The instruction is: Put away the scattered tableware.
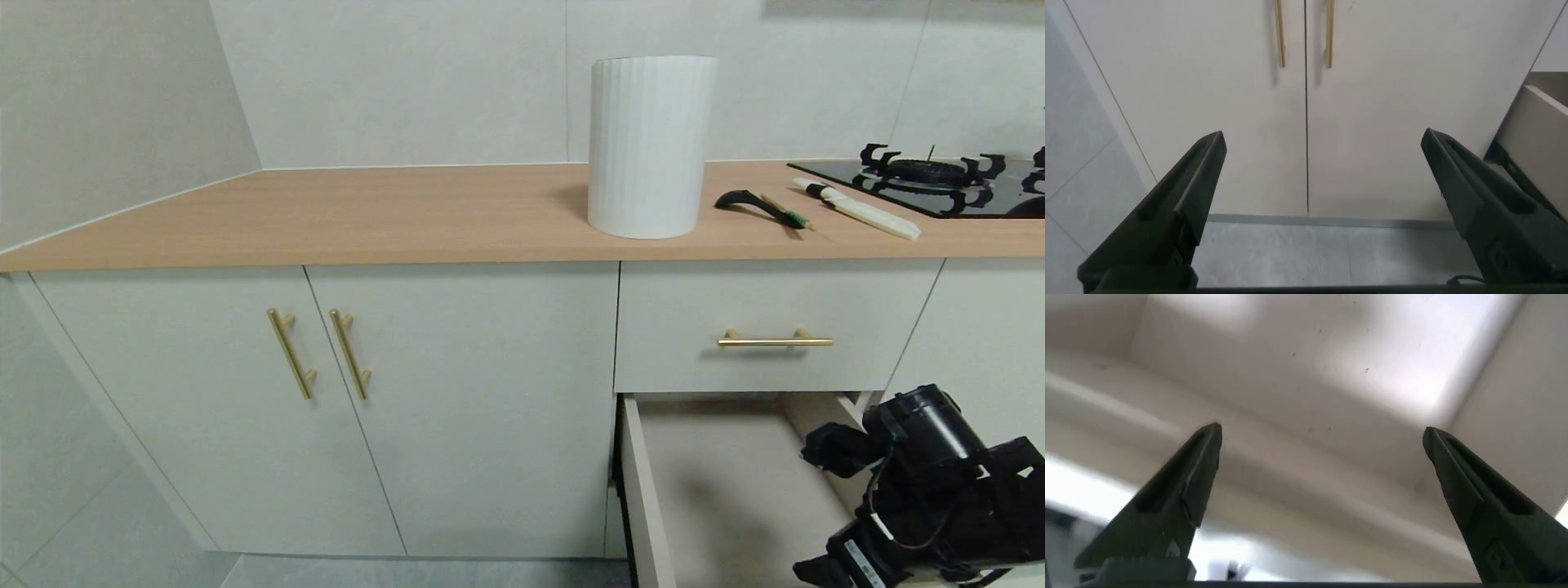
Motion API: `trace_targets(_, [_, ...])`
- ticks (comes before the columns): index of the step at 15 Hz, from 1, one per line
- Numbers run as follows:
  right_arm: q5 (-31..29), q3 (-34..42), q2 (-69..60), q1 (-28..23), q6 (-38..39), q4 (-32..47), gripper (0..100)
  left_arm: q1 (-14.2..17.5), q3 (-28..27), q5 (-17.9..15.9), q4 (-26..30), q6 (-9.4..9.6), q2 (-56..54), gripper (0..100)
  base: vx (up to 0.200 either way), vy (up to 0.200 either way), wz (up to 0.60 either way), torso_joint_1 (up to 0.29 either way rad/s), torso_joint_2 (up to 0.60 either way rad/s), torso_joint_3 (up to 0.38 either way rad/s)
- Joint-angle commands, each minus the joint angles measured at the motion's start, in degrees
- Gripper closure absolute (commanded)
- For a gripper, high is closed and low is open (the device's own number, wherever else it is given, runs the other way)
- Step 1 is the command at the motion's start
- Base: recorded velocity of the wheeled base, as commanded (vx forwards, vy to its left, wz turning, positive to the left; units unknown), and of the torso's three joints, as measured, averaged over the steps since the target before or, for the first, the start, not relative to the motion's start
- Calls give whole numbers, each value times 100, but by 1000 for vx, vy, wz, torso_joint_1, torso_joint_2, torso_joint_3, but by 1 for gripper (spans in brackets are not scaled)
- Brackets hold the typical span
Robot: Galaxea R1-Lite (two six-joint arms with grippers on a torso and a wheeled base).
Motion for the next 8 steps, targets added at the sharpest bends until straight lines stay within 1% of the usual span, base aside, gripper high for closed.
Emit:
trace_targets(1, [-2,-9,-356,191,-122,364,0,1,0,4,-1,-1,0,0,0,0,0,0,0,0])
trace_targets(3, [24,-36,-646,455,-324,1137,0,1,0,4,-1,-1,0,0,0,0,0,0,0,0])
trace_targets(4, [24,-44,-717,543,-333,1269,0,1,0,4,-1,-1,0,0,0,0,0,0,0,0])
trace_targets(8, [7,-326,-708,499,-245,1251,0,1,0,4,-1,-1,0,0,0,0,0,0,0,0])
